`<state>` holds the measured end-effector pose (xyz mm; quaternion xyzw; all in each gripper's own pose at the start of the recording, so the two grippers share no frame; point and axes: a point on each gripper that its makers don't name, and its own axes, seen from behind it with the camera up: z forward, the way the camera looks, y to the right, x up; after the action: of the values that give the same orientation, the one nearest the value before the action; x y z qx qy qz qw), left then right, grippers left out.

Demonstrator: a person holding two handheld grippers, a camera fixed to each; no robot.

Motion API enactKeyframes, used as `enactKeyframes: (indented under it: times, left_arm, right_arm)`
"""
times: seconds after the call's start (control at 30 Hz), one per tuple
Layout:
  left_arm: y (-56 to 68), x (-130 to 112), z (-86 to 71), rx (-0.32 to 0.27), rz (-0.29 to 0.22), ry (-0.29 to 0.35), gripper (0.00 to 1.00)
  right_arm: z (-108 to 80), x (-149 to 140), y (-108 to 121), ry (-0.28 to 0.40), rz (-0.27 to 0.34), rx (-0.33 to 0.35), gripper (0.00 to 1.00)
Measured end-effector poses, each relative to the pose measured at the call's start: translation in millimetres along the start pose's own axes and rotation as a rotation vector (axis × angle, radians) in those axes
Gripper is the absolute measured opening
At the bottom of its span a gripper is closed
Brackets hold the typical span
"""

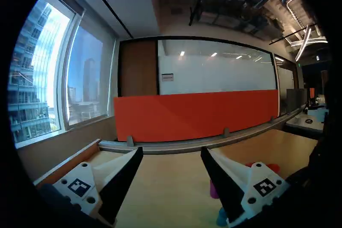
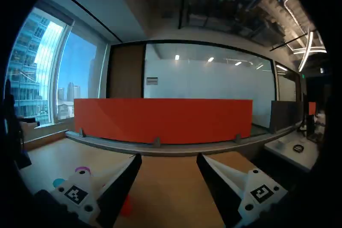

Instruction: Pour water

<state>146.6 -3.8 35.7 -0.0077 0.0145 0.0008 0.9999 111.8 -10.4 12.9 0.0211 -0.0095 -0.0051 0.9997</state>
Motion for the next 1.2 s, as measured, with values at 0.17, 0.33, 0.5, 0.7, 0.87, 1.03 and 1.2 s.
enactKeyframes:
  times: [0.17, 0.33, 0.5, 0.7, 0.87, 1.03, 1.2]
  left_arm:
    - [2.0, 34, 6.7, -0.019, 0.006, 0.022, 1.00]
    - [3.9, 54, 8.8, -0.040, 0.005, 0.022, 1.00]
    - [10.3, 59, 8.2, -0.074, 0.001, 0.013, 1.00]
    - [24.7, 56, 9.7, -0.151, -0.017, -0.007, 1.00]
    - [45.4, 50, 9.6, -0.263, -0.021, -0.032, 1.00]
    - [63.8, 44, 5.0, -0.358, -0.010, -0.040, 1.00]
    - [83.8, 45, -3.0, -0.457, -0.008, -0.040, 1.00]
  right_arm:
    - [3.6, 25, -4, 0.004, 0.001, 0.018, 0.99]
    - [4.6, 39, -5, -0.002, 0.000, 0.028, 0.99]
    - [3.6, 37, -9, -0.016, 0.003, 0.047, 0.99]
    - [0.5, 34, -23, -0.034, 0.012, 0.114, 0.99]
    - [-3.7, 32, -46, -0.049, 0.002, 0.227, 0.99]
    - [-11.8, 35, -75, -0.037, -0.003, 0.362, 0.99]
    - [-22.6, 38, -106, -0.025, -0.014, 0.491, 0.99]
